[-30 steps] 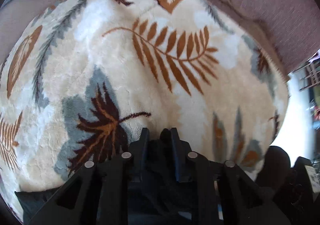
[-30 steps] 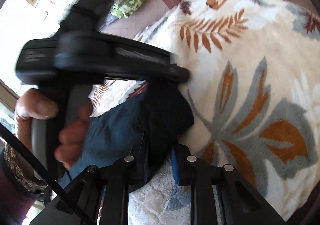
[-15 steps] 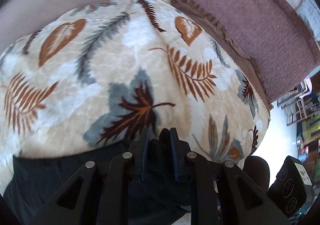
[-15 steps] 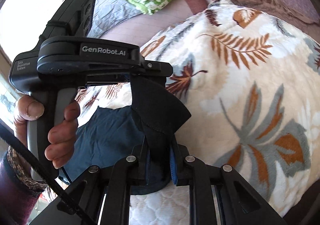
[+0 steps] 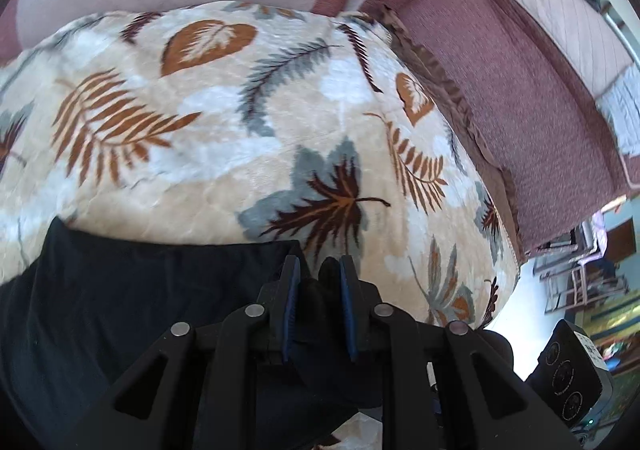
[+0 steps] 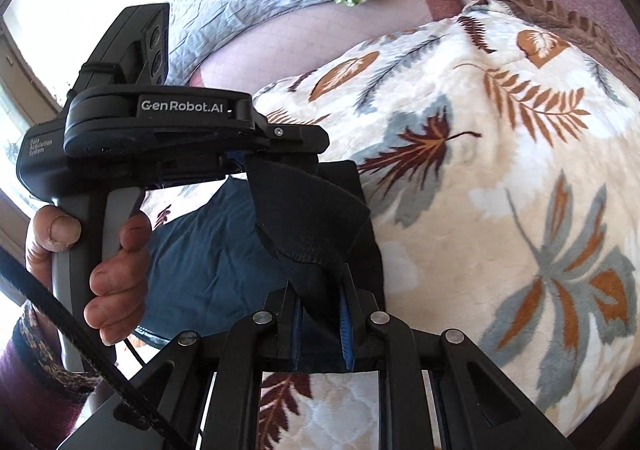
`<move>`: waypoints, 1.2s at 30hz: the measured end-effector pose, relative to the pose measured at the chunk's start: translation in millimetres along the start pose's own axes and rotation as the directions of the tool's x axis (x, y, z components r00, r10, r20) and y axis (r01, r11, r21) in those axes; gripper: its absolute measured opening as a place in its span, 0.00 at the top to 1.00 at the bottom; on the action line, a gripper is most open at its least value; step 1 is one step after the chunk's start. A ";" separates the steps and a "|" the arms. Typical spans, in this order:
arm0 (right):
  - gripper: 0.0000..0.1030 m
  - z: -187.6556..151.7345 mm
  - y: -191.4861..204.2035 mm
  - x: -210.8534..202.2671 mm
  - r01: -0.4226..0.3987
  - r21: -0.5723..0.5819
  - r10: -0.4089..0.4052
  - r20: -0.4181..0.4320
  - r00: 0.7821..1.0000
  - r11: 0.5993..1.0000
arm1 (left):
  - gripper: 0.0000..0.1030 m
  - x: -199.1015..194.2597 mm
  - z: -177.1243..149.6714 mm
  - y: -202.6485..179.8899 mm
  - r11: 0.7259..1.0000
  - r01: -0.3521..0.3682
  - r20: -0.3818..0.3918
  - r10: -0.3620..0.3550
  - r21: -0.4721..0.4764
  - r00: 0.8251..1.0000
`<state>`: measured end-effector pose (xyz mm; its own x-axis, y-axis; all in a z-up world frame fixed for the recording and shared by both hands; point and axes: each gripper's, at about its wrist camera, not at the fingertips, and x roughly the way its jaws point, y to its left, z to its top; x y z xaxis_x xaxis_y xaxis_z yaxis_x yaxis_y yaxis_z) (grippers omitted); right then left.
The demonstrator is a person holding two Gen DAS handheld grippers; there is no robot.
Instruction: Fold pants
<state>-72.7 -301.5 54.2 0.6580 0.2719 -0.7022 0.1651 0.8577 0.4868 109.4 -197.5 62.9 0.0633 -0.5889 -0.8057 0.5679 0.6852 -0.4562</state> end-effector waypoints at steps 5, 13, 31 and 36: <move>0.84 1.2 19.6 10.5 -0.017 -0.047 0.016 -0.023 1.000 0.999 | 0.82 -12.6 -4.9 24.2 0.998 -0.002 0.023 0.003 -0.056 1.000; 0.84 1.7 57.1 43.0 -0.053 -0.139 0.042 -0.079 0.996 0.989 | 0.82 -29.6 -16.3 68.4 0.990 -0.012 0.053 0.019 -0.139 0.998; 0.42 -13.1 94.6 99.9 -0.167 -0.256 0.112 -0.219 0.969 0.952 | 0.65 -76.8 -34.4 139.4 0.949 0.020 0.163 0.032 -0.313 0.986; 0.36 -23.7 109.4 99.8 -0.230 -0.294 0.154 -0.260 0.953 0.928 | 0.61 -103.9 -46.5 145.6 0.938 0.030 0.215 0.048 -0.346 0.976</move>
<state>-6.4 -170.3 25.1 0.4619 0.5046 -0.7294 -0.2144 0.8615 0.4602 147.4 -16.6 62.6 0.2651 -0.6336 -0.7268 0.2508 0.7732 -0.5825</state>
